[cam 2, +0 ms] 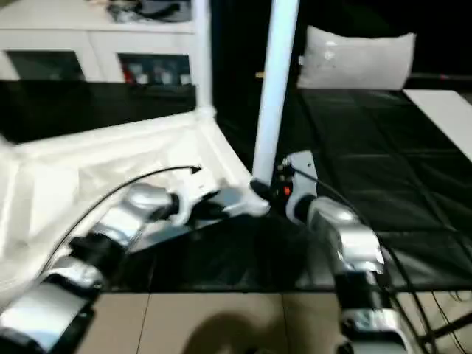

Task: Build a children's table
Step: Rotate leg to tighten

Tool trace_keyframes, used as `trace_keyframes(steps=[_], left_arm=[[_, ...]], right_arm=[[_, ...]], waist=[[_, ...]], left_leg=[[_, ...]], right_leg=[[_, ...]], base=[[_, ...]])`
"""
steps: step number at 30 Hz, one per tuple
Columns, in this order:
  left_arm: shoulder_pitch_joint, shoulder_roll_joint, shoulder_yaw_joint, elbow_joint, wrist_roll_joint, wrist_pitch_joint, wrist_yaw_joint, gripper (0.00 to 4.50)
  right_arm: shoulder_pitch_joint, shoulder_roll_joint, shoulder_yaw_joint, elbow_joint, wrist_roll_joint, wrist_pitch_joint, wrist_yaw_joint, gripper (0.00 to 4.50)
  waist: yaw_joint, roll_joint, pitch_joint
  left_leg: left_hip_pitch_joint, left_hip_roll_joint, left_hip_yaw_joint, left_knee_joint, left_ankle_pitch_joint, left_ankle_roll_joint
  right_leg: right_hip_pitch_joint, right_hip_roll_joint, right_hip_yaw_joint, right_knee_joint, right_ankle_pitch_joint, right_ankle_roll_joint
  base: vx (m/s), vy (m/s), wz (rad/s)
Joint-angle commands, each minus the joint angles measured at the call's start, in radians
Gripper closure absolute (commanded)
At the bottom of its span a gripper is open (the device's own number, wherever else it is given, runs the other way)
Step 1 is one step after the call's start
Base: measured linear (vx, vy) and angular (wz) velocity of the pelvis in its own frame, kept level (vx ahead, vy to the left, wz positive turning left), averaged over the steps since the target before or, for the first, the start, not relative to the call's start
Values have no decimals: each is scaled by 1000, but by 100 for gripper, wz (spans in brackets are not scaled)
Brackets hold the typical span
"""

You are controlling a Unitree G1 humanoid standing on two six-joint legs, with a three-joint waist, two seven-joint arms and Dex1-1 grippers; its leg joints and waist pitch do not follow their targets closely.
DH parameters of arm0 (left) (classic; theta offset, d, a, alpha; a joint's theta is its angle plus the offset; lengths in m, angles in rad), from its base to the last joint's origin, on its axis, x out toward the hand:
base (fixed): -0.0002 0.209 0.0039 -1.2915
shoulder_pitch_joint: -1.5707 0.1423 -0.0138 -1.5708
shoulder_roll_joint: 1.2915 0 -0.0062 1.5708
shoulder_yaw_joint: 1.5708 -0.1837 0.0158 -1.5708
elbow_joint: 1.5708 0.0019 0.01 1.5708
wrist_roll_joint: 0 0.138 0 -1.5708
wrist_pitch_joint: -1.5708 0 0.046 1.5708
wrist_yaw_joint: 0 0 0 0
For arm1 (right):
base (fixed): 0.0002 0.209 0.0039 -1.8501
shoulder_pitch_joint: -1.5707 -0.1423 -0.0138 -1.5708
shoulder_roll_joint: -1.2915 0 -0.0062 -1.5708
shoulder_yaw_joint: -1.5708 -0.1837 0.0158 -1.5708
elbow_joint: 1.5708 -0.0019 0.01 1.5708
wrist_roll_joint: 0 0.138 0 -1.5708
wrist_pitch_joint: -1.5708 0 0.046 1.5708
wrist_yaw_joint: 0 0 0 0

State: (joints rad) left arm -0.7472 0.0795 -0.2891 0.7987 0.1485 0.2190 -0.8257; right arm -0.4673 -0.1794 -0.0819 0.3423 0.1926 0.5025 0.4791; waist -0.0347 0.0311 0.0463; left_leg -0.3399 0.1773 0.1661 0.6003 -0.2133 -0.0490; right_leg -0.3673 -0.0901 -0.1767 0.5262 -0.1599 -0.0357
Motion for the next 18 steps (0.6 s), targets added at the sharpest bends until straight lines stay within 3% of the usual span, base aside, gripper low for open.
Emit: trace_keyframes(steps=[1, 2, 5, 6, 7, 8, 10, 11, 12, 14, 18], left_arm=[[-31, -60, -22, -21, -16, -20, 6, 450], [-33, -62, -25, -20, -8, -22, 15, 450], [-31, -45, -36, -16, 6, -44, 12, 450], [-30, -37, -39, -14, 10, -52, 8, 450], [-28, -26, -42, -11, 16, -67, 4, 450], [-25, -13, -44, -10, 19, -81, -9, 450], [-19, 3, -47, -9, 21, -94, -29, 450], [-17, 7, -48, -10, 21, -98, -35, 450], [-9, 26, -56, -11, 24, -122, -63, 450], [0, 50, -67, -11, 28, -153, -97, 450], [12, 104, -86, -11, 31, -207, -174, 450]], right_arm=[[-10, 40, 35, 22, 7, -5, 3, 186], [-4, 38, 33, 12, 3, -13, 1, 176], [18, 9, 36, -14, -3, -43, 25, 158], [26, -3, 36, -19, -1, -53, 38, 146], [36, -18, 32, -22, 4, -62, 54, 136], [48, -42, 24, -29, 13, -79, 90, 136], [59, -71, 18, -40, 25, -96, 136, 101], [61, -78, 16, -42, 28, -99, 147, 95], [70, -108, 13, -52, 40, -107, 191, 90], [78, -142, 11, -63, 53, -114, 242, 69], [87, -223, 25, -73, 74, -126, 377, 39]], waist=[[5, -6, -56], [10, -4, -59], [25, -5, -69], [27, -6, -71], [37, -10, -74], [40, -8, -73], [52, -10, -77], [56, -5, -76], [61, -9, -74], [74, -5, -74], [79, -5, -70]], left_leg=[[4, 42, -29, -66, -320, 42], [-5, 49, -30, -72, -262, 63], [-8, 62, -29, -71, -185, 83], [-12, 60, -27, -69, -167, 88], [-21, 58, -25, -63, -111, 115], [-25, 55, -23, -61, -99, 122], [-25, 54, -19, -58, -59, 145], [-24, 54, -19, -57, -53, 150], [-24, 53, -16, -55, -56, 157], [-23, 53, -16, -55, -64, 160], [-19, 57, -17, -59, -99, 136]], right_leg=[[40, -91, 46, -94, -507, -45], [44, -91, 56, -83, -445, -68], [42, -91, 70, -58, -315, -123], [45, -92, 73, -51, -287, -134], [47, -94, 80, -35, -212, -160], [48, -93, 81, -33, -205, -163], [48, -93, 83, -25, -165, -173], [47, -91, 83, -24, -159, -176], [46, -90, 84, -24, -164, -176], [47, -89, 83, -27, -201, -159], [43, -84, 80, -32, -263, -140]], base=[[0, 0, 0], [0, 0, 0], [0, 0, 0], [58, -24, 7], [0, 0, 0], [0, 0, 0], [0, 0, 0], [0, 0, 0], [0, 0, 0], [0, 0, 0], [0, 0, 0]])
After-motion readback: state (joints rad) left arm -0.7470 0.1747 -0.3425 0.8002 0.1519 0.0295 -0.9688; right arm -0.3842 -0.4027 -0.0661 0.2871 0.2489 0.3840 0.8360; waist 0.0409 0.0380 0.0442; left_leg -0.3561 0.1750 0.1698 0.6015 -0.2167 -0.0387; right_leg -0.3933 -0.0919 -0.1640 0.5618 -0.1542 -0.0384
